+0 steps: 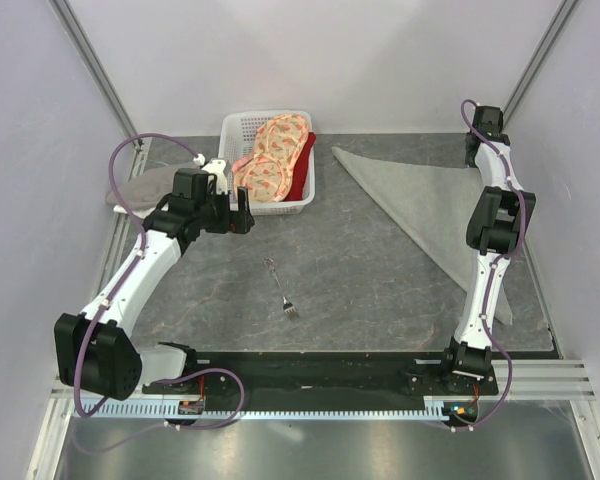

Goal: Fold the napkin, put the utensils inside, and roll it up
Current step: Fold the napkin, then grab a utensil with the right arm

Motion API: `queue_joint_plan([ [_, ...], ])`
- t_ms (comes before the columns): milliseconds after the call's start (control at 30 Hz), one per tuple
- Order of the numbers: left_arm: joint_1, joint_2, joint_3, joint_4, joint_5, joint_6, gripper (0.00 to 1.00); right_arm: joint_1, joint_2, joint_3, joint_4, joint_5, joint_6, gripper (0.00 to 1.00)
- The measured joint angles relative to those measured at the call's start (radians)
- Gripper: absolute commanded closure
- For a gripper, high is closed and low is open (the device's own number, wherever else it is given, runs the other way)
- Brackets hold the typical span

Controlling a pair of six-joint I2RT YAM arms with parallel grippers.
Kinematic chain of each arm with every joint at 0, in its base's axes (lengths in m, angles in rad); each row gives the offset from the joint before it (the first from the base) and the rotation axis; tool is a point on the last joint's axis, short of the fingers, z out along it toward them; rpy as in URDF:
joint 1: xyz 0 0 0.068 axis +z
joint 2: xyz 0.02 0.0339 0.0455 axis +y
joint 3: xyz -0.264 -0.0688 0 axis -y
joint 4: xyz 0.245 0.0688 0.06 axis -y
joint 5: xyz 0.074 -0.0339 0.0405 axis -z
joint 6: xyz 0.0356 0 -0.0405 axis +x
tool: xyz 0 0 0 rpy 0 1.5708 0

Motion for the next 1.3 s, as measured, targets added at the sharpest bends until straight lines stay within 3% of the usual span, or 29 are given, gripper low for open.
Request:
queue_joint_plan([
  [133,0.000,0.005,0.000,0.000,0.000,0.000,0.00,0.000,0.003,0.000,0.011,-0.004,0.000,0.98],
  [233,0.000,0.008,0.000,0.000,0.000,0.000,0.00,0.000,0.004,0.000,0.014,-0.003,-0.001,0.73],
  [267,0.000,0.009,0.000,0.000,0.000,0.000,0.00,0.000,0.004,0.000,0.016,-0.003,-0.002,0.50],
  [300,0.000,0.009,0.000,0.000,0.000,0.000,0.00,0.000,0.004,0.000,0.017,-0.004,-0.002,0.38],
  [367,0.000,0.010,0.000,0.000,0.002,0.000,0.00,0.000,0.004,0.000,0.021,-0.009,0.002,0.20],
  [400,0.000,0.010,0.000,0.000,0.002,0.000,0.00,0.000,0.004,0.000,0.023,-0.013,-0.001,0.18],
  [667,0.000,0.008,0.000,0.001,0.008,0.000,0.00,0.000,-0.085,-0.069,0.021,-0.098,0.015,0.15],
  [800,0.000,-0.003,0.000,0.001,0.013,0.000,0.00,0.013,-0.251,-0.195,0.033,-0.157,0.049,0.18],
  [967,0.000,-0.036,0.000,0.006,0.029,0.000,0.00,0.083,-0.539,-0.473,0.084,-0.193,0.113,0.18],
  [1133,0.000,-0.061,-0.002,0.012,0.037,-0.002,0.00,0.352,-0.812,-0.818,0.140,-0.199,0.185,0.21],
  [1300,0.000,-0.086,-0.011,0.023,0.027,-0.023,0.00,0.716,-0.912,-1.041,0.153,-0.198,0.300,0.23],
])
